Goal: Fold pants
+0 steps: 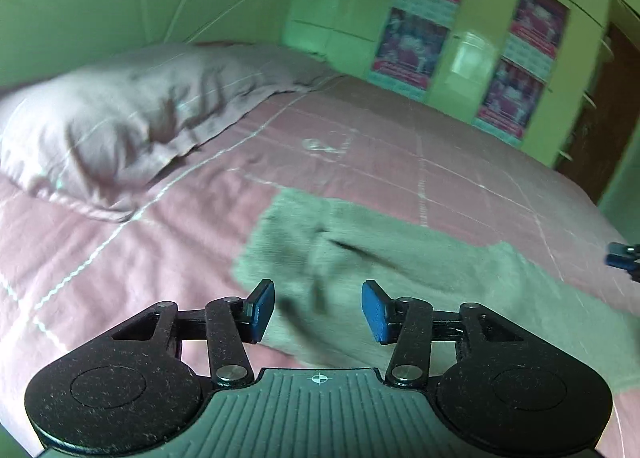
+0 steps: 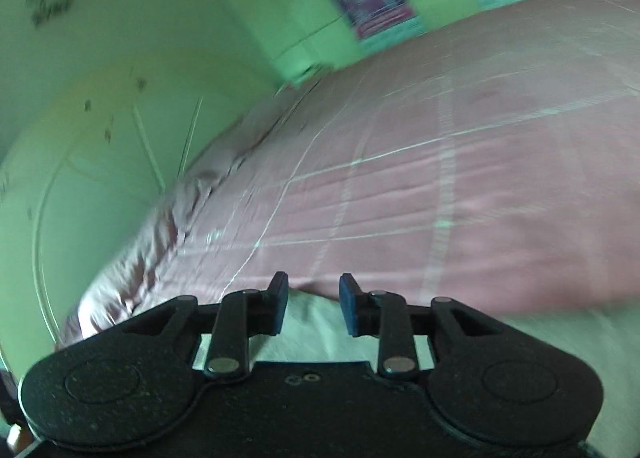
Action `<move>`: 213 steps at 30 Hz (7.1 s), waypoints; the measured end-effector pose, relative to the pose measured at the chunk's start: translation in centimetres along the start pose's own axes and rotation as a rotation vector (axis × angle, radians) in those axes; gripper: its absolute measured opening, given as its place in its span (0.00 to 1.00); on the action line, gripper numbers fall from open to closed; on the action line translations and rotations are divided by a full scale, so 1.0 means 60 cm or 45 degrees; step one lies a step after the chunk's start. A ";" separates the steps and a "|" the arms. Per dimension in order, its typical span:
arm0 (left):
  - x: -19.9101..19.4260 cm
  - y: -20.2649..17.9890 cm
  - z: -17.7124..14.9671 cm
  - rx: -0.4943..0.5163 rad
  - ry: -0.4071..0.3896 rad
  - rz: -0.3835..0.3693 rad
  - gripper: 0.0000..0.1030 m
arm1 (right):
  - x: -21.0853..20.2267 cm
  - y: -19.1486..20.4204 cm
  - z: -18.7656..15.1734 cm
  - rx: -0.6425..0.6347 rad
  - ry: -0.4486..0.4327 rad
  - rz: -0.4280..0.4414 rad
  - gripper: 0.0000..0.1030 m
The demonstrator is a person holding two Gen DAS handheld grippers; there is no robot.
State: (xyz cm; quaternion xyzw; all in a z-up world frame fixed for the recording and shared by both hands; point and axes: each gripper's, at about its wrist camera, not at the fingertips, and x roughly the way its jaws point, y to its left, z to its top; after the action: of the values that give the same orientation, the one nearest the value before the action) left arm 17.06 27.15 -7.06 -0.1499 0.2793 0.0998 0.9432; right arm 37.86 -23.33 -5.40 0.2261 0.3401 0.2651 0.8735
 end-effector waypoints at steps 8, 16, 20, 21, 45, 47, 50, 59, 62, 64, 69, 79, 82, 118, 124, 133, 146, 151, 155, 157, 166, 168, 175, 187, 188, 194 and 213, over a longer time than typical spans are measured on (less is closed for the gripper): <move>0.027 -0.173 -0.065 0.319 0.101 -0.255 0.48 | -0.246 -0.128 -0.153 0.383 -0.176 -0.159 0.20; 0.045 -0.136 -0.087 0.007 0.263 -0.363 0.51 | -0.157 -0.151 -0.228 0.728 -0.105 0.085 0.18; 0.036 -0.114 -0.091 -0.080 0.246 -0.394 0.51 | -0.095 -0.143 -0.231 0.786 -0.056 0.113 0.18; 0.029 -0.115 -0.093 -0.083 0.229 -0.384 0.51 | -0.084 -0.143 -0.231 0.799 -0.048 0.105 0.18; -0.032 -0.140 -0.103 0.151 0.146 -0.221 0.51 | -0.107 -0.124 -0.233 0.752 -0.089 0.029 0.14; -0.036 -0.134 -0.109 0.105 0.131 -0.212 0.51 | -0.082 -0.119 -0.235 0.756 -0.052 0.037 0.14; -0.040 -0.128 -0.115 0.077 0.128 -0.192 0.51 | -0.059 -0.116 -0.242 0.784 -0.056 0.036 0.11; -0.037 -0.101 -0.114 0.004 0.149 -0.167 0.51 | -0.079 -0.077 -0.237 0.645 -0.066 0.034 0.00; -0.038 -0.104 -0.108 0.015 0.132 -0.166 0.51 | -0.058 -0.103 -0.263 0.674 0.001 -0.020 0.00; -0.037 -0.112 -0.102 0.039 0.121 -0.168 0.51 | -0.064 -0.109 -0.262 0.720 -0.017 0.016 0.00; -0.032 -0.143 -0.087 0.144 0.072 -0.186 0.51 | -0.135 -0.124 -0.256 0.755 -0.189 -0.049 0.14; 0.039 -0.158 -0.079 0.335 0.133 0.036 0.51 | -0.166 -0.131 -0.243 0.662 -0.325 -0.125 0.00; 0.050 -0.143 -0.081 0.316 0.149 0.008 0.51 | -0.136 -0.165 -0.269 0.735 -0.194 -0.206 0.00; 0.048 0.028 -0.025 -0.016 -0.005 0.258 0.75 | 0.242 0.074 -0.042 0.129 0.146 -0.048 0.13; 0.000 -0.066 -0.033 0.224 -0.162 0.151 0.75 | 0.047 0.013 -0.122 0.134 0.151 -0.034 0.14; 0.058 -0.121 -0.084 0.342 0.073 0.056 0.77 | -0.259 -0.200 -0.162 0.561 -0.406 -0.450 0.17; 0.065 -0.130 -0.077 0.351 0.125 0.070 0.81 | -0.390 -0.384 -0.184 0.994 -0.692 -0.516 0.16; 0.067 -0.131 -0.074 0.358 0.137 0.070 0.81 | -0.391 -0.348 -0.160 0.805 -0.762 -0.513 0.00; 0.069 -0.131 -0.074 0.364 0.135 0.073 0.82 | -0.375 -0.377 -0.158 0.822 -0.643 -0.660 0.00; 0.069 -0.132 -0.074 0.364 0.136 0.071 0.82 | -0.383 -0.379 -0.170 0.868 -0.675 -0.605 0.05; 0.070 -0.135 -0.078 0.358 0.129 0.080 0.83 | -0.366 -0.386 -0.167 0.878 -0.616 -0.562 0.35; 0.070 -0.135 -0.076 0.363 0.132 0.078 0.83 | -0.357 -0.386 -0.152 0.882 -0.535 -0.559 0.00; 0.071 -0.134 -0.074 0.373 0.141 0.074 0.84 | -0.375 -0.372 -0.172 0.821 -0.597 -0.597 0.00; 0.025 -0.270 -0.103 0.452 0.038 -0.161 0.84 | -0.395 -0.344 -0.201 0.762 -0.621 -0.510 0.41; 0.044 -0.295 -0.122 0.511 0.145 -0.160 0.84 | -0.395 -0.342 -0.205 0.744 -0.607 -0.508 0.42; 0.007 -0.398 -0.127 0.480 0.015 -0.150 0.88 | -0.406 -0.340 -0.211 0.743 -0.614 -0.460 0.44; 0.048 -0.776 -0.252 0.596 0.276 -0.334 1.00 | -0.423 -0.382 -0.213 0.831 -0.690 -0.405 0.39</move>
State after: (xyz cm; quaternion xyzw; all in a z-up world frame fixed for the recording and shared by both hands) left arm 24.59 -21.23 -10.20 0.0274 0.3721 -0.1067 0.9216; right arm 19.92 -53.60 -15.06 0.4959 0.1956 -0.0623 0.8438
